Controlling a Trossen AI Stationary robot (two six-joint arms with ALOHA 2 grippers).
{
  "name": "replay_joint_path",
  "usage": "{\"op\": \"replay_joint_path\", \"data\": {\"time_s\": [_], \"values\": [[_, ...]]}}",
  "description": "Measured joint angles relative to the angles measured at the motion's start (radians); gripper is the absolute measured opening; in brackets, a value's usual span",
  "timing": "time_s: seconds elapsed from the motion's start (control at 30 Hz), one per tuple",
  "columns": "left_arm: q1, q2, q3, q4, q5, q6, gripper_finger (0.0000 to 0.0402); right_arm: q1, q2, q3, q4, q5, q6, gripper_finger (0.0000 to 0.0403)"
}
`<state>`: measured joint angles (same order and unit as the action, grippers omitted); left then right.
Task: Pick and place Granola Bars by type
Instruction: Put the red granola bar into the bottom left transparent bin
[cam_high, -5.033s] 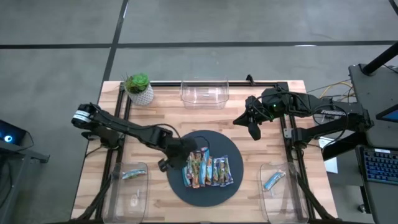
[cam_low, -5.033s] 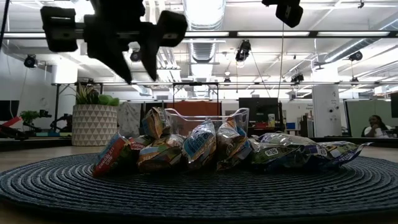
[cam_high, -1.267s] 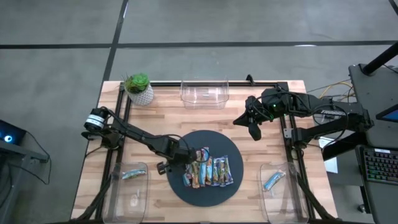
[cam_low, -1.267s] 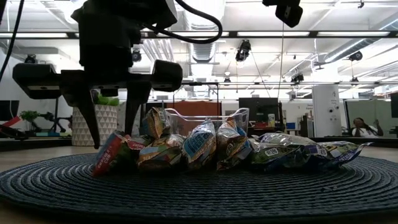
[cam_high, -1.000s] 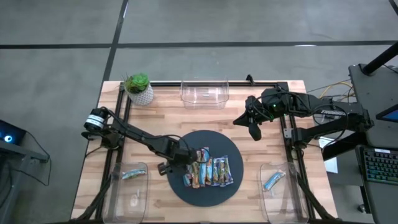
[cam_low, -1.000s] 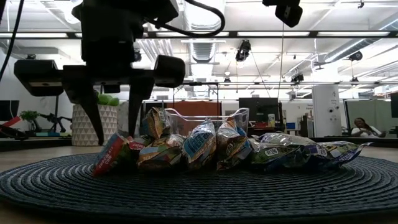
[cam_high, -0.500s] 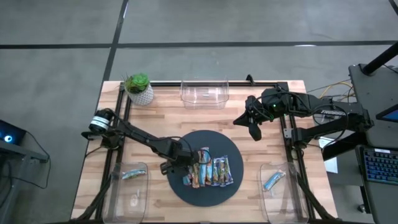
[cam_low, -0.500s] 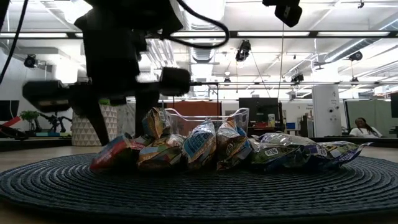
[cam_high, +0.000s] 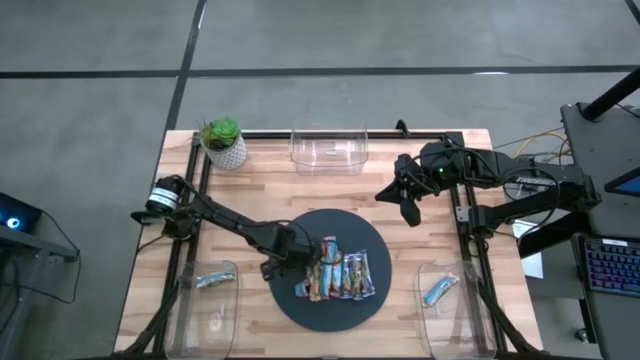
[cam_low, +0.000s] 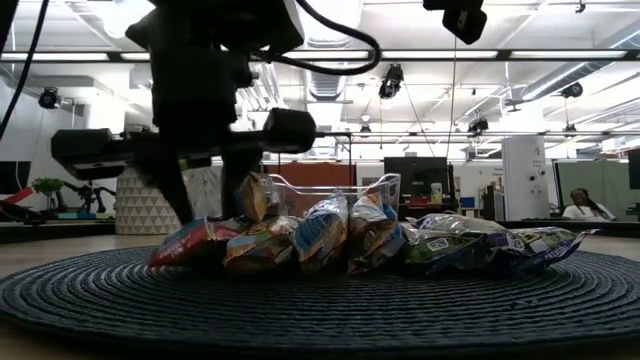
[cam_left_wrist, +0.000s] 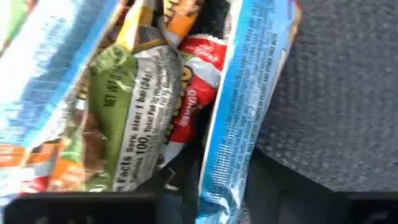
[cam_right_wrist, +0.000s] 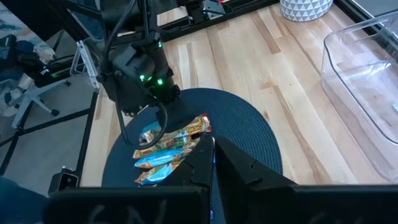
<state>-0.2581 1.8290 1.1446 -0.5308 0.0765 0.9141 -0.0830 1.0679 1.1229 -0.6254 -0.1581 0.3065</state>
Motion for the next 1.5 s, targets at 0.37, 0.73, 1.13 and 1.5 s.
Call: {"op": "replay_joint_path", "data": {"time_s": [0.37,0.73,1.13,1.5], "values": [[0.0,0.0,0.077,-0.097,-0.055,-0.025,0.0048,0.0,0.0,0.0,0.0,0.0,-0.018,0.0008],[0.001,0.0,0.288,-0.417,-0.062,-0.101,0.0048,0.0,0.0,0.0,0.001,0.0,-0.039,0.0008],[-0.012,0.0,0.482,-0.639,-0.064,-0.327,0.0048,0.0,0.0,0.0,0.002,0.0,-0.06,0.0008],[-0.073,0.0,0.522,-0.847,-0.057,-0.514,0.0045,0.0,0.0,0.0,0.002,0.0,-0.098,0.0008]]}}
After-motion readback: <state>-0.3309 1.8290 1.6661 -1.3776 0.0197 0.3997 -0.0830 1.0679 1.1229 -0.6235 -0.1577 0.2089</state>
